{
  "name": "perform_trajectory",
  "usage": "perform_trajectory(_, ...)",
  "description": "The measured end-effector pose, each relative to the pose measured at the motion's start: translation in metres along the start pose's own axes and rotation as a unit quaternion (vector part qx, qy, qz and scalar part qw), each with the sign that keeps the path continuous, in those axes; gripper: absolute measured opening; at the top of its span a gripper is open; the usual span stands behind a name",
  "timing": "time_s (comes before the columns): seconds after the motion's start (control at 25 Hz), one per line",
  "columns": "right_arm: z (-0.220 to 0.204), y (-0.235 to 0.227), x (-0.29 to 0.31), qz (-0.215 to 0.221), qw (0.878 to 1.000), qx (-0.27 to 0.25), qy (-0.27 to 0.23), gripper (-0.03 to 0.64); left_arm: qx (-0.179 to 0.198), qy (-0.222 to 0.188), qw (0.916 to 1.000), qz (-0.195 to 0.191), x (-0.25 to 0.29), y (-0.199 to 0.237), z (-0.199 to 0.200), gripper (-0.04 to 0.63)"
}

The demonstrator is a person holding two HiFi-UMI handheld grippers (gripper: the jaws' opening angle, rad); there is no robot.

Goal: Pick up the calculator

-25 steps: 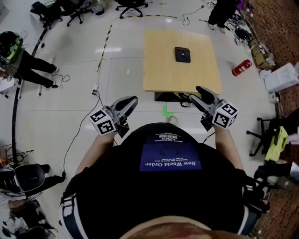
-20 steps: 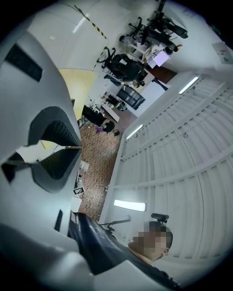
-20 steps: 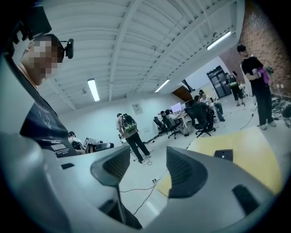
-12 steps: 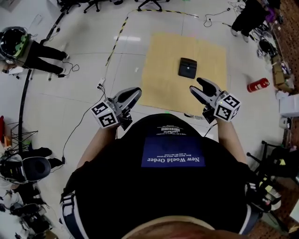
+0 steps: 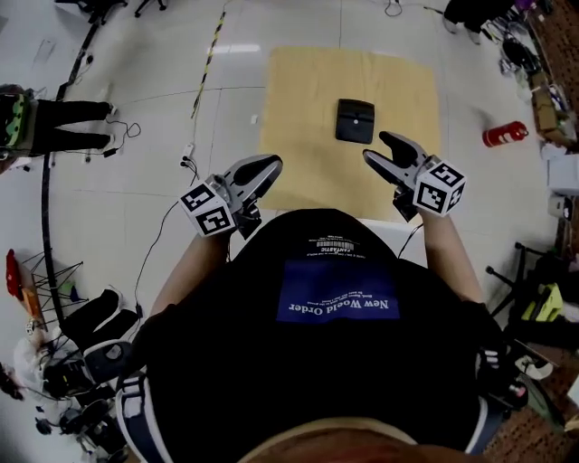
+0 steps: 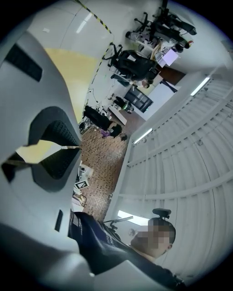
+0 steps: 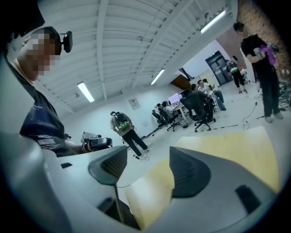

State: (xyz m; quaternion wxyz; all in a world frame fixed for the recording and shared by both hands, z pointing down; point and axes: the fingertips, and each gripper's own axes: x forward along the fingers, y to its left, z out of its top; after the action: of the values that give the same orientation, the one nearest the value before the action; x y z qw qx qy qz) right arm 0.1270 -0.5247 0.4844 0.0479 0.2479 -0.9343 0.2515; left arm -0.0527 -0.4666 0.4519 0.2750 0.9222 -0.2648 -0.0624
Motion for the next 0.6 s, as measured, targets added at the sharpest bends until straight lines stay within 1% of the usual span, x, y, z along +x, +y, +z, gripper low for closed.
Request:
perform_trajectory(0.16,-0.011,-0.012,0.023,-0.054,0.998,0.026,0.017,0.285,-0.006,0.035,0.9986,-0.039,0.008,0.035,0.001,0.006)
perform_trajectory(0.32,-0.03,-0.016,0.035,-0.088,0.995,0.043,0.036,0.314,0.006,0.047,0.9963,-0.072,0.019,0.056,0.003,0.008)
perform_trajectory(0.48,-0.04,-0.027,0.028,-0.123,0.989,0.056,0.052,0.355,0.004,0.055,0.9945,-0.089,0.024,0.056,-0.001,0.008)
perform_trajectory(0.6,-0.045,-0.053,0.028,-0.156,0.982,0.07,0.077,0.408,0.002,0.058,0.9945,-0.087,0.026,0.056,-0.003,0.008)
